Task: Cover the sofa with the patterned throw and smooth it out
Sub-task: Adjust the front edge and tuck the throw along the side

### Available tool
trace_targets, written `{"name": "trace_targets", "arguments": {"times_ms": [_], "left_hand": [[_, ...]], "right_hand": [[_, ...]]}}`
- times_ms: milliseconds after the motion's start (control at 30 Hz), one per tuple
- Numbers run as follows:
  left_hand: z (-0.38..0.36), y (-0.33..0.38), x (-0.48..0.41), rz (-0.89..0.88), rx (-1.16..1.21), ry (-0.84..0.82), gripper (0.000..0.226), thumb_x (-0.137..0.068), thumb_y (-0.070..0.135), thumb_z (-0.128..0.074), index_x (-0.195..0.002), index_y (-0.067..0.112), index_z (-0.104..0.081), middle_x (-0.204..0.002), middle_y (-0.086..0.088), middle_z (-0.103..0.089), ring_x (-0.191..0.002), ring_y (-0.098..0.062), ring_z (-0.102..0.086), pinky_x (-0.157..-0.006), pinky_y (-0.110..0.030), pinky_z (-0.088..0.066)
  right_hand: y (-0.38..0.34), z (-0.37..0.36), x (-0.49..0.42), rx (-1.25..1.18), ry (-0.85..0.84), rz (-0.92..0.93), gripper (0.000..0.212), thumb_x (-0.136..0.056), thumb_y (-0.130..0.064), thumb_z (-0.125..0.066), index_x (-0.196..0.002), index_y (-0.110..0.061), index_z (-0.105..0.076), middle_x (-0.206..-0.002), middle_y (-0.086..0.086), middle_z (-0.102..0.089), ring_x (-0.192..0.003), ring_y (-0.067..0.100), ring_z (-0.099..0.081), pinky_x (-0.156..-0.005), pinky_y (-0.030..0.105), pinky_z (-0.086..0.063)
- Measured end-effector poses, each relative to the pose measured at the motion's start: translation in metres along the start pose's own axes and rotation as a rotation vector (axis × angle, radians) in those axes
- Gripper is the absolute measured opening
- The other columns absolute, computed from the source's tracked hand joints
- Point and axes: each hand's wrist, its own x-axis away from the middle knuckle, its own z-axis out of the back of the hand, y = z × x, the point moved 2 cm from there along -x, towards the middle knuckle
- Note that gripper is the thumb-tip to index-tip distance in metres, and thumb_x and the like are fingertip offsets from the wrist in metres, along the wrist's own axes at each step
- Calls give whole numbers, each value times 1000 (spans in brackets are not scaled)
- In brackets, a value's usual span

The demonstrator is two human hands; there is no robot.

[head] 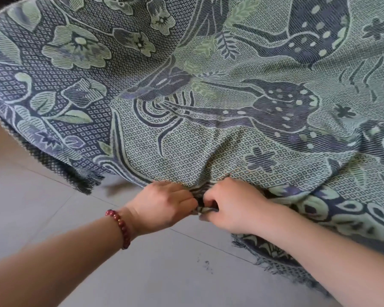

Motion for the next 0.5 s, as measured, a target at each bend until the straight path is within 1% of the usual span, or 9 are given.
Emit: {"name": "trace_targets", "arguments": {"times_ms": [67,133,200,267,300,367,433,467,500], "left_hand": [[-7,4,11,15,-6,-16,19,-91,24,-56,-74,17,-60,-72,1,-57,-61,-20,-53,-51,-31,-44],[-10,8,21,2,-52,-7,13,-89,25,-56,-78,20,-62,-80,1,-61,-69,-19,-54,-57,-31,-42],[-10,12,29,-44,-103,39,8,-87,27,-57,-84,21,-61,-87,2,-57,-73,-19,-48,-64,-31,-36],[-7,13,29,-71,-127,84,5,-89,23,-52,-88,18,-53,-89,0,-46,-72,-19,-41,-65,-31,-32],[-6,11,28,-60,-123,100,6,-92,21,-46,-88,17,-49,-87,-1,-44,-71,-20,-40,-64,-31,-30],[-2,1,24,39,-120,111,11,-95,21,-39,-89,15,-45,-82,-4,-51,-70,-20,-42,-62,-31,-29],[2,-16,20,190,-157,89,13,-93,29,-42,-97,17,-47,-82,-4,-60,-68,-22,-51,-60,-32,-33],[4,-23,19,244,-166,74,16,-92,32,-43,-101,20,-49,-85,-2,-63,-67,-23,-55,-59,-32,-35],[5,-29,18,263,-163,65,18,-91,33,-44,-103,22,-52,-88,-1,-65,-68,-23,-58,-60,-32,-38]], "right_hand": [[-9,-6,-2,20,-61,23,29,-83,-43,-60,-68,-19,-55,-65,-3,-51,-73,25,-51,-51,28,-34],[-15,-10,-3,33,-97,31,30,-82,-40,-59,-64,-18,-52,-60,-3,-46,-69,24,-47,-47,23,-29],[-20,-8,-3,46,-116,49,32,-81,-37,-59,-60,-16,-47,-58,-2,-44,-65,24,-45,-45,21,-26],[-22,2,-2,41,-123,72,33,-79,-34,-60,-57,-14,-45,-56,0,-45,-58,23,-45,-46,23,-30],[-22,10,0,28,-119,72,32,-78,-35,-61,-58,-13,-49,-56,0,-48,-57,21,-47,-47,24,-33],[-18,25,2,-31,-142,58,29,-78,-40,-63,-65,-13,-60,-61,1,-58,-62,19,-54,-54,27,-43],[-13,32,2,-108,-207,59,32,-78,-45,-65,-76,-13,-67,-71,1,-65,-68,18,-59,-65,30,-51],[-11,32,2,-136,-241,56,33,-78,-46,-67,-76,-13,-67,-70,0,-65,-66,17,-58,-64,29,-50],[-9,31,2,-152,-275,44,35,-78,-46,-68,-71,-11,-65,-63,-2,-60,-60,15,-54,-60,27,-46]]}}
